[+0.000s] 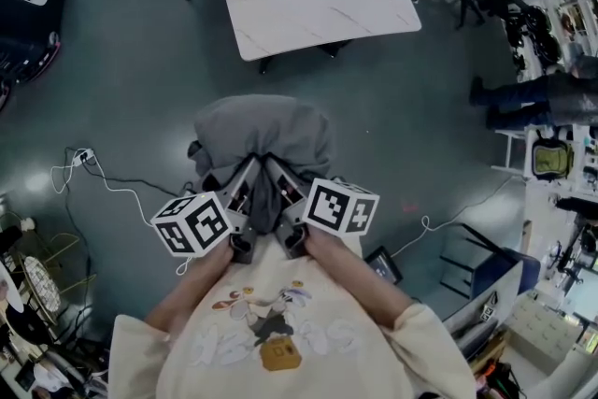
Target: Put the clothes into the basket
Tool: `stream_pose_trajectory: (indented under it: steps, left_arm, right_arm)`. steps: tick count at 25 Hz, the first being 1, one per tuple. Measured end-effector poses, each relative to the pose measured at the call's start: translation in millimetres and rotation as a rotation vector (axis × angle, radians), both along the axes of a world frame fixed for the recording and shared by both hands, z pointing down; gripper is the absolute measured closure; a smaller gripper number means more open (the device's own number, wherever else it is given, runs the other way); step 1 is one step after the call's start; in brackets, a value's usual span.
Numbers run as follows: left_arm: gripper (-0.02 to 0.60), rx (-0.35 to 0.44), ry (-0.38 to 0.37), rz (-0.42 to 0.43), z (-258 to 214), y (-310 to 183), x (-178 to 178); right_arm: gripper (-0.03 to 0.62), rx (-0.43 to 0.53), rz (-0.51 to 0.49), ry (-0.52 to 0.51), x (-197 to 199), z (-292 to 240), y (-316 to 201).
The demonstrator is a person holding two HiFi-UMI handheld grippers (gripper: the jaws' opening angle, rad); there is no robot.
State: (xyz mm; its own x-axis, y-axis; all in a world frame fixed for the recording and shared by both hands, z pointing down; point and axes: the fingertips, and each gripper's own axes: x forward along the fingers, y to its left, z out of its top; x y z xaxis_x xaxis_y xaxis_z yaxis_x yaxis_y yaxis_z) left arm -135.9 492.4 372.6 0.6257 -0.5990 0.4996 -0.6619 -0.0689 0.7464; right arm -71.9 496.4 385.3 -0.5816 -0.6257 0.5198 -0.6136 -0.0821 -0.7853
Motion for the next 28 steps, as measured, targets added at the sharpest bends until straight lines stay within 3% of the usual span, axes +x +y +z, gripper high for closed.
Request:
stream_pose_trajectory:
  steps: [9, 22, 28]
  left_arm:
    - [0.341, -0.020, -0.007, -0.006, 9, -63, 17]
    - [0.341, -0.056, -0.047, -0.071, -1, -247, 101]
    - [0.341, -0.066, -0.066, -0.128, 0, -306, 129]
  right_arm:
    - [0.411, -0.017, 0.008, -0.006, 17, 10, -62]
    - [0.411, -0.050, -0.063, -0.046, 101, 3, -250]
    - [0.411, -0.070, -0.121, -0.073, 129, 6, -313]
